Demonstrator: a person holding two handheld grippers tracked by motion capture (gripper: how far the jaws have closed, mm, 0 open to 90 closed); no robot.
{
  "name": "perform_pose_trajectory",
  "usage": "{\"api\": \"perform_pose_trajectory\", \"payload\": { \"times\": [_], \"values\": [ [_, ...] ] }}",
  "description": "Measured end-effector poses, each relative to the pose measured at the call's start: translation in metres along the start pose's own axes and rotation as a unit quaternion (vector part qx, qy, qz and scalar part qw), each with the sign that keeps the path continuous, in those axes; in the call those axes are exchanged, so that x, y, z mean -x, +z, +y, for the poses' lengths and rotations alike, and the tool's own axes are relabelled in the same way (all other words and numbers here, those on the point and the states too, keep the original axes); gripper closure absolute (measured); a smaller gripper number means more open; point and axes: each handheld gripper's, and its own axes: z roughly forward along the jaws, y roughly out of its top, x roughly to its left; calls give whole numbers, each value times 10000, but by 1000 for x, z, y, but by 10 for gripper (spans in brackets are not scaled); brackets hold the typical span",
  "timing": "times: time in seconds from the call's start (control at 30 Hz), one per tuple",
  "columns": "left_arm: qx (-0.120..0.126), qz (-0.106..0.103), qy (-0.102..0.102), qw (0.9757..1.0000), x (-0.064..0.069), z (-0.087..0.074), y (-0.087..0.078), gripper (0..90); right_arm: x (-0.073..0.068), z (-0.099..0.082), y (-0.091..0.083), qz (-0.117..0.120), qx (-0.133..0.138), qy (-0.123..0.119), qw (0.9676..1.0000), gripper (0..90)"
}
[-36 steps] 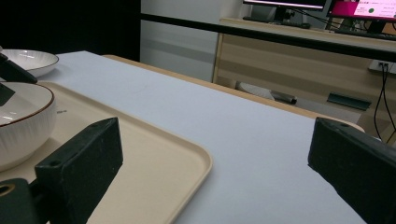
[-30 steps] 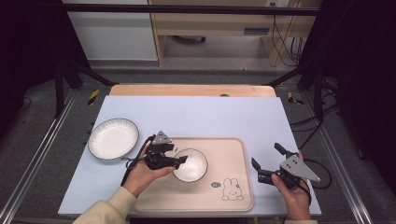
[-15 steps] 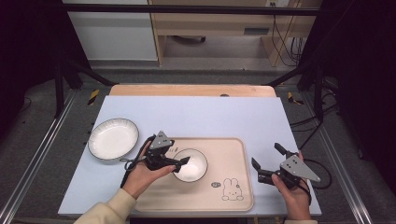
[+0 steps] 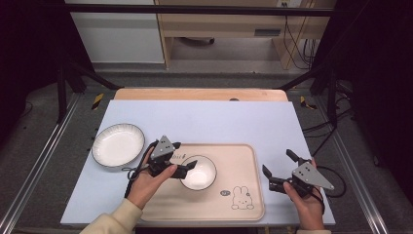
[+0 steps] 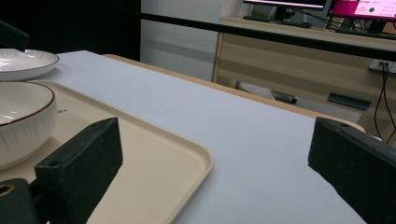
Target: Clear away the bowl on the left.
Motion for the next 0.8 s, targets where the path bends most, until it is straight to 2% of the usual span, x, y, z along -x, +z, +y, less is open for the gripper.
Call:
{"api": "perform_pose_trajectory", "payload": {
  "times": [0.3,0.8],
  "values": [
    [217,-81,112,9997,-2,-3,-11,117,0,0,-1,-6,-1,6,10000,32],
    [440,-105,126,9989,-10,-15,-29,81,0,0,-1,-12,1,10,10000,31]
  ]
}}
